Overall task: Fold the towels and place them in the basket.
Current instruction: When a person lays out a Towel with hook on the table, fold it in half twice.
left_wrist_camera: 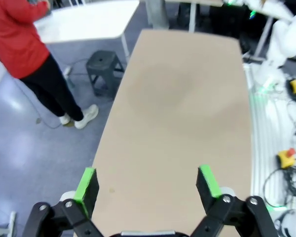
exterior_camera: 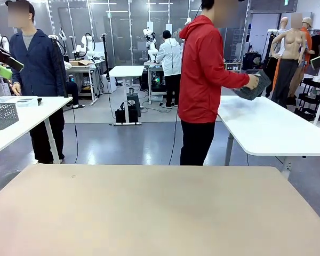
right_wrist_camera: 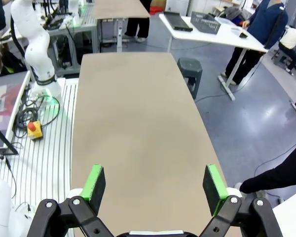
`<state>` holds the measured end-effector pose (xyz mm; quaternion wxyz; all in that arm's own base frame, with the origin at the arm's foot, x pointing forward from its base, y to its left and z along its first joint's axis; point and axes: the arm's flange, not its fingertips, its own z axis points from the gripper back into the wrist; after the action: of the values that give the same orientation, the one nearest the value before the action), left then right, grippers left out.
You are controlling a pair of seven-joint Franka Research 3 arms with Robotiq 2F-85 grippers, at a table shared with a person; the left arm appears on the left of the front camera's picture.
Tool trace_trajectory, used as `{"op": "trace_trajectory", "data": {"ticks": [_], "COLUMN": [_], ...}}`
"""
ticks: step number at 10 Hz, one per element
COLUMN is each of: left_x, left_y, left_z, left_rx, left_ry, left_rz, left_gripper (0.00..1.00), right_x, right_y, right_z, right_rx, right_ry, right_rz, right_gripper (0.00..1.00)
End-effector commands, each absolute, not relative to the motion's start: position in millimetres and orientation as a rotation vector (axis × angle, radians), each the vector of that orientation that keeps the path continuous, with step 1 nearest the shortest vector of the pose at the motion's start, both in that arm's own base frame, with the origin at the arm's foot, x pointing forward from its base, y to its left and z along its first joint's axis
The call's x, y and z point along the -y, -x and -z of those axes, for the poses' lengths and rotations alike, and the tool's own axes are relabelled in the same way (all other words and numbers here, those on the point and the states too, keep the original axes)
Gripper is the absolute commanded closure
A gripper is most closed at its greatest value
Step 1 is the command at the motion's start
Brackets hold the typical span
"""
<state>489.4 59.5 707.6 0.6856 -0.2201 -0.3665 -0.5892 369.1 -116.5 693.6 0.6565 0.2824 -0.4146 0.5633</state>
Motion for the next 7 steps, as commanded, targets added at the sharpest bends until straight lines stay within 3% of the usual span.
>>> {"op": "trace_trajectory", "data": {"ticks": [1,7], "left_x": [-50.6,-49.5], "left_y": [-482.5,-483.0], "left_z": [-707.7,-706.4], "left_rx": [0.792,0.713], "left_ry": [0.408,0.372], "left_rz": [1.285,1.390], "left_gripper": [0.00,0.00], "right_x": [114.1,111.9], "right_y": [-370.9,-372.8], "right_z": [-693.7,-694.4], "right_rx": [0.889,0.831], "right_ry": [-0.592,-0.578], "right_rz": [-1.310,-1.342], "right_gripper": [0.00,0.00]}}
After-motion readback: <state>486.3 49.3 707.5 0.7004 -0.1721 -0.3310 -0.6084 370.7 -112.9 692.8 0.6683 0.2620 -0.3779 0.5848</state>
